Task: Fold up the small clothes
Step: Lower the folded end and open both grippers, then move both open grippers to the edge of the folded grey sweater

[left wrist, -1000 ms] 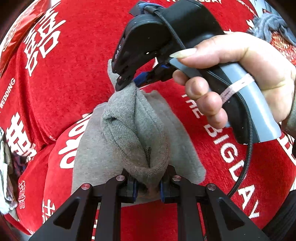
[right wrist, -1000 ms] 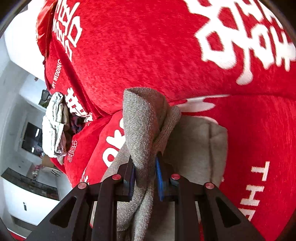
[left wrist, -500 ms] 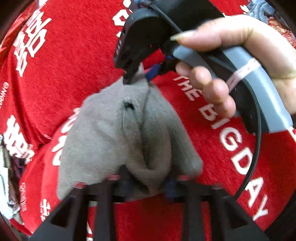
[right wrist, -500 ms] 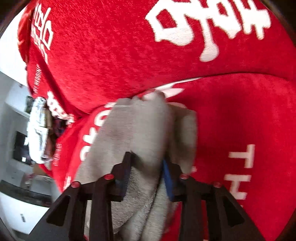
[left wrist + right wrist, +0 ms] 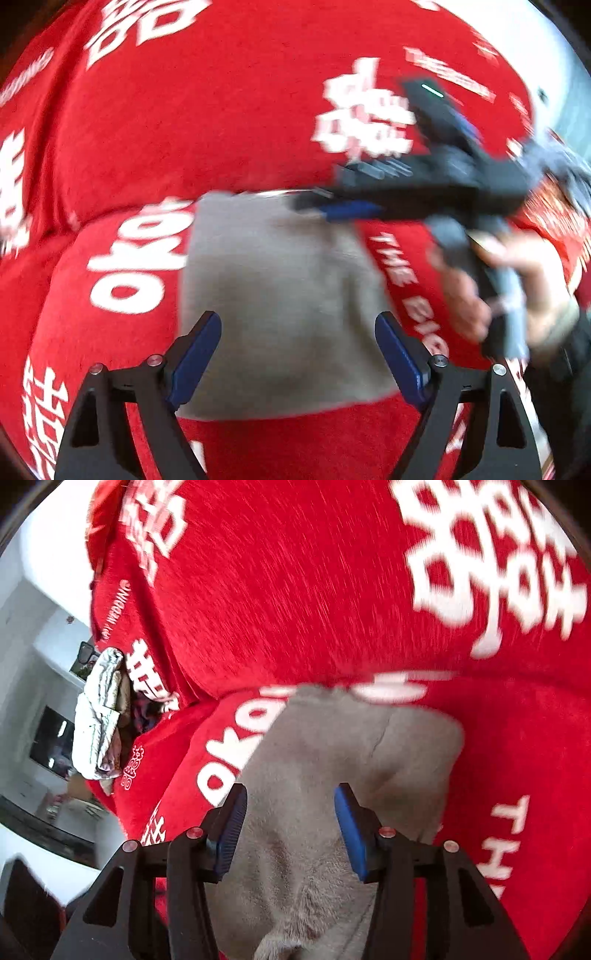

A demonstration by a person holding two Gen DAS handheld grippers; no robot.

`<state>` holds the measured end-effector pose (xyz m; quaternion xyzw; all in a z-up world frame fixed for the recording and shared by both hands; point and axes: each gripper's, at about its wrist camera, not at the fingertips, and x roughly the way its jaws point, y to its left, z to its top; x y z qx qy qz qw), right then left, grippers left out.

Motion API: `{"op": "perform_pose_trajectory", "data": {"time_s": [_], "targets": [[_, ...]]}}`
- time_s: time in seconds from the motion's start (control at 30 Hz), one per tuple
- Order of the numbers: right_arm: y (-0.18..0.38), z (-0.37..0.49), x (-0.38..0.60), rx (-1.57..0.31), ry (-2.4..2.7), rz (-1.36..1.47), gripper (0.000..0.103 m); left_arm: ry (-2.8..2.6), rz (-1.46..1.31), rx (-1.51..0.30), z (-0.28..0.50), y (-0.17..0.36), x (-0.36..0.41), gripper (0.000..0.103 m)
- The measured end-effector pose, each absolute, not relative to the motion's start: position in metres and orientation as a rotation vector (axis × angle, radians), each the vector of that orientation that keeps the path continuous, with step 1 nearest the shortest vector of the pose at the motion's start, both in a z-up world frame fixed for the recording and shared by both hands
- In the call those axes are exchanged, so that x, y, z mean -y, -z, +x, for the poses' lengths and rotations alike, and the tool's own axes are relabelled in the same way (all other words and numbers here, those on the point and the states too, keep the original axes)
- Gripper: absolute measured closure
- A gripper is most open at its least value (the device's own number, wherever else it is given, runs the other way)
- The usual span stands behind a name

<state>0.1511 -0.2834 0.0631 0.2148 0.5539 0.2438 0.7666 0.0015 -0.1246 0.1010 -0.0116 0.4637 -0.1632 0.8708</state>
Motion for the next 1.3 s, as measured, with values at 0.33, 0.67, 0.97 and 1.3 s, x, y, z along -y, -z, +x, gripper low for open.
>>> {"op": "perform_pose_trajectory", "data": {"time_s": [0.33,0.67,0.97,1.3], "targets": [[-0.042,0.134,0.334,-1.204,-0.328,0.450,0.050,0.394,0.153,-1.042,-0.001,-0.056,0.177,0.017],[-0.073,0.073,0.290,-1.152,-0.632,0.570,0.050,0.354,0.032,-0.984,0.004,-0.087,0.119,0.017],[-0.068,0.048,0.297,-1.138,-0.473,0.466,0.056,0.281,-0.030,-1.106,0.015,-0.046,0.075,0.017],[-0.094,0.008,0.252,-1.093,-0.502,0.329,0.047,0.187,-0.072,-1.049,0.022,-0.061,0.040,0.017]]}}
